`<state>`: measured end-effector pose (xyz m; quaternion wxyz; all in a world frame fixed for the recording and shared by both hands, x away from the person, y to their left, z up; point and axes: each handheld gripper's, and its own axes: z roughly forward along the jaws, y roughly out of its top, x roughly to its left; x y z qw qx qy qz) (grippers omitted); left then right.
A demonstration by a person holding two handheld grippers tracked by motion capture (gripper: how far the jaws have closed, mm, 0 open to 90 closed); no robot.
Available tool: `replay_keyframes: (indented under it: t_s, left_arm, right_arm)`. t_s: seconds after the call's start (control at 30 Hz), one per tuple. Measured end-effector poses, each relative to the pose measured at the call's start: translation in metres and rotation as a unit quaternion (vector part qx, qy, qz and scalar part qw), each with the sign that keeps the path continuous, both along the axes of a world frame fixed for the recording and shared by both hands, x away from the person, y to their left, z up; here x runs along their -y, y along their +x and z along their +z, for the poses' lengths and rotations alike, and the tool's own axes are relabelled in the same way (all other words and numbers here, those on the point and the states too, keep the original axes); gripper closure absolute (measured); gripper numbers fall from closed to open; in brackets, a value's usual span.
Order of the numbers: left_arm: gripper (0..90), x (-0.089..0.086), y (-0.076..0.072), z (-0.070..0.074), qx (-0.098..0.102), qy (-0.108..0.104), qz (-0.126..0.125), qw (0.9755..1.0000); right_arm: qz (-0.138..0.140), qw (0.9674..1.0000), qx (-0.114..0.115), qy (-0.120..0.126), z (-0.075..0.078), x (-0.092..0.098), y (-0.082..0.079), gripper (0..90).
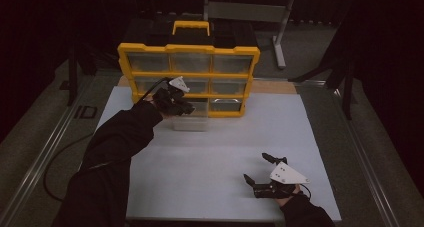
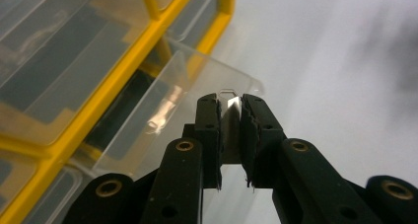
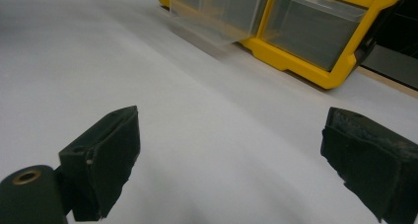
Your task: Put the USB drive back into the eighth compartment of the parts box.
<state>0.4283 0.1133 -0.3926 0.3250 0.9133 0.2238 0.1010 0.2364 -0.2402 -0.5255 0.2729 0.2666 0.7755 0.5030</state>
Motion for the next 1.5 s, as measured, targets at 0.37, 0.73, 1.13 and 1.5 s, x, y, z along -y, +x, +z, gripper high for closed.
replay_keyframes:
  t_s: [0.37,0.73,1.13,1.5]
  left_arm:
    - [79.6,0.002,0.009,-0.005,0.003,0.009,0.035,0.9993]
    - [79.6,0.007,0.016,-0.019,0.009,0.019,0.063,0.9978]
    - [79.5,0.012,0.02,-0.03,0.008,0.024,0.072,0.9971]
    - [58.4,0.009,0.015,-0.029,0.018,0.015,0.091,0.9956]
  right_arm:
    - [0.0,1.0,-0.001,0.001,0.0,0.0,0.0,8.2]
    - [0.0,1.0,-0.001,0.001,0.0,0.0,0.0,8.2]
    - [0.0,1.0,-0.002,-0.001,-0.001,0.0,0.001,8.2]
    - [0.0,1.0,-0.001,-0.001,-0.001,0.0,0.001,8.2]
